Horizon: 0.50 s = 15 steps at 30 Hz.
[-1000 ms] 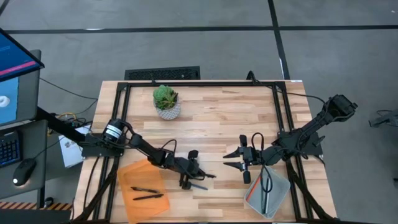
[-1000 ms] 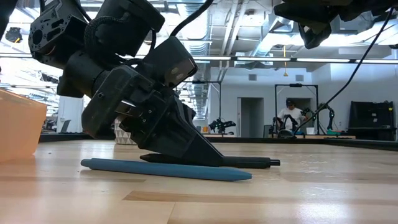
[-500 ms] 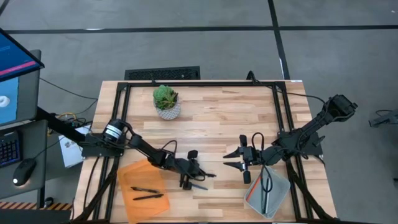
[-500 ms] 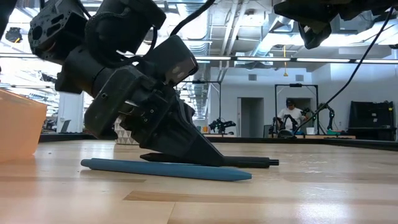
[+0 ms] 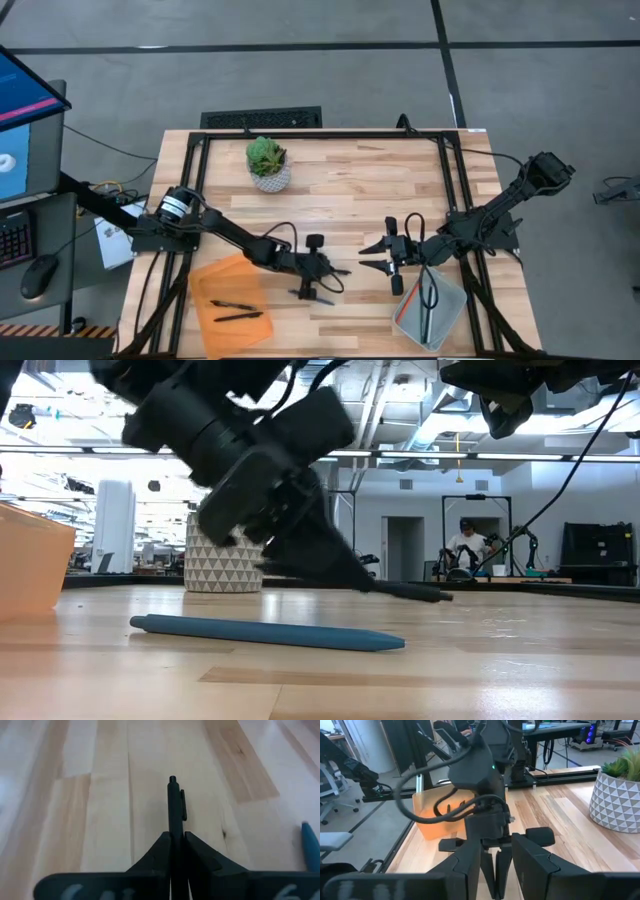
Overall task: Sort pens & pencils
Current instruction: Put the black pen into the orange bin
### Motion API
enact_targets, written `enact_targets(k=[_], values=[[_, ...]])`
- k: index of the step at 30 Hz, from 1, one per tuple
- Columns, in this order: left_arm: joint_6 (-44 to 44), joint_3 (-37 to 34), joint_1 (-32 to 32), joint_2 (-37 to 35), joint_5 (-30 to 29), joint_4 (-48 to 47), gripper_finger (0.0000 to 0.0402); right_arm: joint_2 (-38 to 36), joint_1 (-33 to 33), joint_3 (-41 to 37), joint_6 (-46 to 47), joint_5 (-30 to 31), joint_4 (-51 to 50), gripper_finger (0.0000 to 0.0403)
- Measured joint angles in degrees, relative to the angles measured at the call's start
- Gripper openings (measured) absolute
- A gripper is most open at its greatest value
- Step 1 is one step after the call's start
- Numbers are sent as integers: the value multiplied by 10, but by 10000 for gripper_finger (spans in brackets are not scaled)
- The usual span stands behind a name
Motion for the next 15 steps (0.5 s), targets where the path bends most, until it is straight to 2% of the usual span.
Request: enact_targets(k=[9, 15], values=[[12, 126, -1, -4, -53, -215, 19, 0, 9, 0, -12, 0, 0, 134], [-4, 143, -22, -65, -50, -340, 19, -3, 42, 0, -29, 8, 0, 134]])
